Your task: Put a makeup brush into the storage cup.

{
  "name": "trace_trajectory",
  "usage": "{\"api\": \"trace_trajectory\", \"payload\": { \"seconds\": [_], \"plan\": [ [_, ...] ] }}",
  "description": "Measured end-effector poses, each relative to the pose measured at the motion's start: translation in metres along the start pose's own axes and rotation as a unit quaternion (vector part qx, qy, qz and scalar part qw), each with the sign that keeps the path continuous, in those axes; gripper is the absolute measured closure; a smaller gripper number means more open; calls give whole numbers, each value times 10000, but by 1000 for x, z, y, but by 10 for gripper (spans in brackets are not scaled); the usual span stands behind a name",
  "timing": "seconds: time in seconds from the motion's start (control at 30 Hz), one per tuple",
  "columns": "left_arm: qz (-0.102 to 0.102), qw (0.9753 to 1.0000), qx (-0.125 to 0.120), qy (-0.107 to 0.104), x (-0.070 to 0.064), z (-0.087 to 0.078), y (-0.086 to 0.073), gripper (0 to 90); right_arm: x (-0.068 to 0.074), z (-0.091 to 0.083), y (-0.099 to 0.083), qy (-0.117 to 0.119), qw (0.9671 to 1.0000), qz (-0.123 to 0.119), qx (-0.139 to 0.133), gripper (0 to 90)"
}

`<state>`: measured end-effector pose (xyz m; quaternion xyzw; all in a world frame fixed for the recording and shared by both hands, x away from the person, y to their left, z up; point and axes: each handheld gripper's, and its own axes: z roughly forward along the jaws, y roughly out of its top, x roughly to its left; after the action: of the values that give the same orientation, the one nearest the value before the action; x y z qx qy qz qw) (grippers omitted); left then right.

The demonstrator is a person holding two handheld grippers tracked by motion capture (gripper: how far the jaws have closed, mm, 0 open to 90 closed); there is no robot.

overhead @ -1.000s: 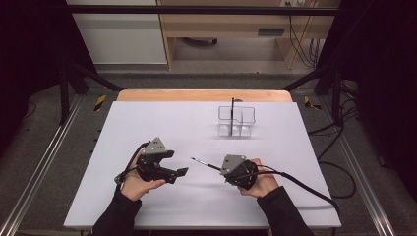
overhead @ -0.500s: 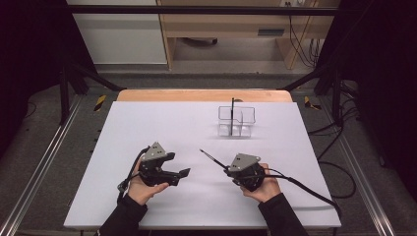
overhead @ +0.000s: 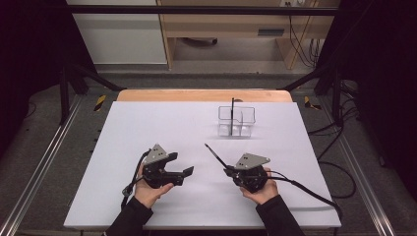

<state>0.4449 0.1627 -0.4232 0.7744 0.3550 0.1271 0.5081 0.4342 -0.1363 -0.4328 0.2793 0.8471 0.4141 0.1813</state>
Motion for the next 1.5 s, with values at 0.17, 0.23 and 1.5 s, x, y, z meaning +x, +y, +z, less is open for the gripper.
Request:
{"api": "trace_trajectory", "payload": {
  "seconds": [0.17,0.23,1.5],
  "plan": [
    [-88,9998,-129,-99,-1,0,1,181,2,0,0,89,9997,124,-172,840],
    [-90,9997,-173,-120,-2,1,2,181,3,0,0,119,9996,156,-217,840],
    [-242,9961,-630,-564,-26,26,33,226,4,-2,3,142,9977,353,-566,840]
  ]
}}
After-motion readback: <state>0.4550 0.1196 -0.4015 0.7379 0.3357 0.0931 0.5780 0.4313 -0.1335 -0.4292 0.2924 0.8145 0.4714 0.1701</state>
